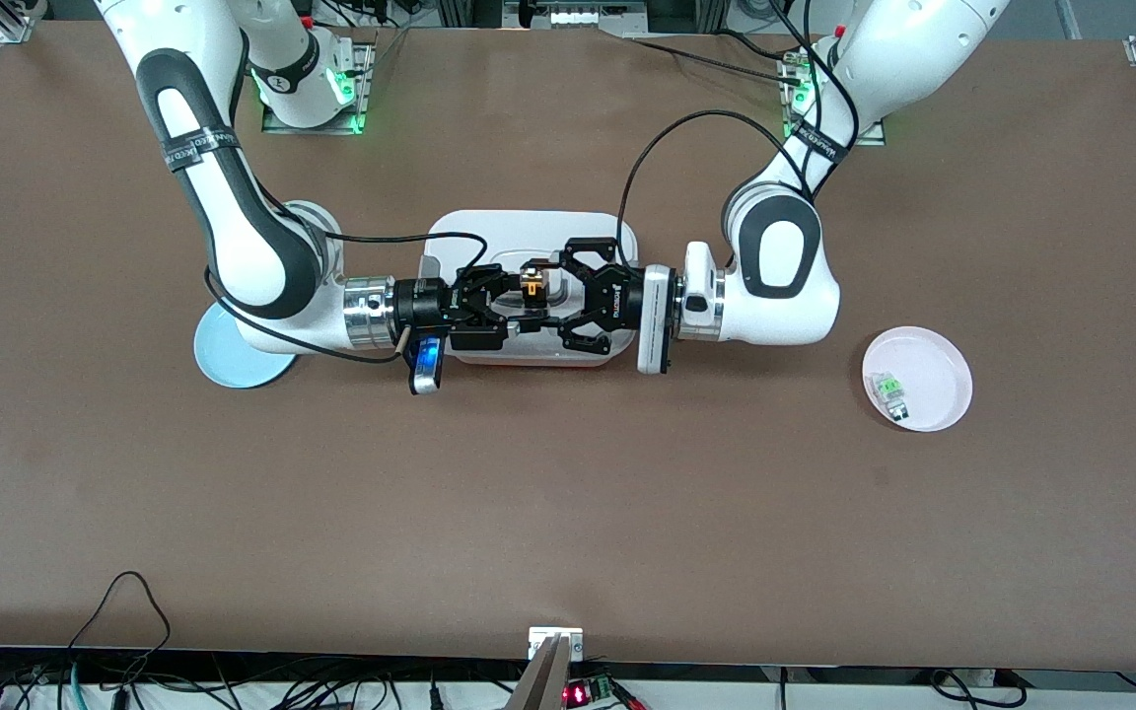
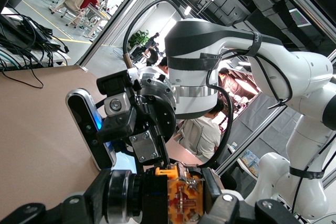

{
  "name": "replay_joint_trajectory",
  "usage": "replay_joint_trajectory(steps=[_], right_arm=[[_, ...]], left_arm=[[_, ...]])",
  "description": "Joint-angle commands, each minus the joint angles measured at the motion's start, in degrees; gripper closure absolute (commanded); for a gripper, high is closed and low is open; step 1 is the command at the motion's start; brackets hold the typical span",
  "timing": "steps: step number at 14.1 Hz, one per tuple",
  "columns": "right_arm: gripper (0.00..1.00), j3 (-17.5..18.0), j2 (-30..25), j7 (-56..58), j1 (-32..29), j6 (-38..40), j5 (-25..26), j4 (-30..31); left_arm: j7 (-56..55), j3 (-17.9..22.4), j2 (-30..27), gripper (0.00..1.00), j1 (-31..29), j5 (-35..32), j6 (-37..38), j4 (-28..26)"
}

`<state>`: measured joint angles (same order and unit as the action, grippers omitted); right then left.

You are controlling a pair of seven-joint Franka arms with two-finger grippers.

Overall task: Transfer orange switch to right arm and place
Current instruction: 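Grasp the switch with the right gripper from the left gripper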

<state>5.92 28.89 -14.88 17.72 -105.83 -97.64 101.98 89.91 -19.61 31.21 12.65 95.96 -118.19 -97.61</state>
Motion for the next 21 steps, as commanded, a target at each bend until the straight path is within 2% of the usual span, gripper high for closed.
replay_joint_trajectory(steps=[1,9,10,11,14,15,18,21], right_arm=[[0.0,-0.12,-2.52,-0.5,0.65,-0.52,-1.32,2.69],[0.0,0.06,-5.34,-0.32,0.56,0.01,-1.06,6.04],[0.03,-0.03,-5.25,-0.24,0.56,-0.08,-0.97,6.04],[0.07,0.06,-5.25,0.03,0.56,0.01,-0.97,5.95],[0.4,0.06,-5.25,0.73,0.56,0.01,-0.8,5.87],[0.49,0.06,-5.34,0.91,0.56,0.01,-0.71,5.78],[0.64,0.06,-5.34,2.74,0.48,0.09,-0.62,5.51],[0.71,-0.03,-5.43,4.16,0.48,0.09,-0.62,5.43]], left_arm=[[1.94,0.01,-0.45,1.0,0.01,2.04,-0.29,-0.74],[1.94,0.01,-0.37,1.0,0.09,2.04,-0.29,-0.74],[1.94,0.01,-0.37,1.0,0.09,2.04,-0.29,-0.74],[1.94,0.01,-0.37,1.0,0.01,2.04,-0.2,-0.74],[1.94,0.01,-0.37,1.0,0.09,2.04,-0.29,-0.74],[1.94,0.01,-0.37,1.0,0.09,2.04,-0.29,-0.74],[1.94,0.01,-0.37,1.0,0.09,2.04,-0.29,-0.74],[1.76,0.01,-0.37,0.99,0.27,2.04,-0.2,-0.74]])
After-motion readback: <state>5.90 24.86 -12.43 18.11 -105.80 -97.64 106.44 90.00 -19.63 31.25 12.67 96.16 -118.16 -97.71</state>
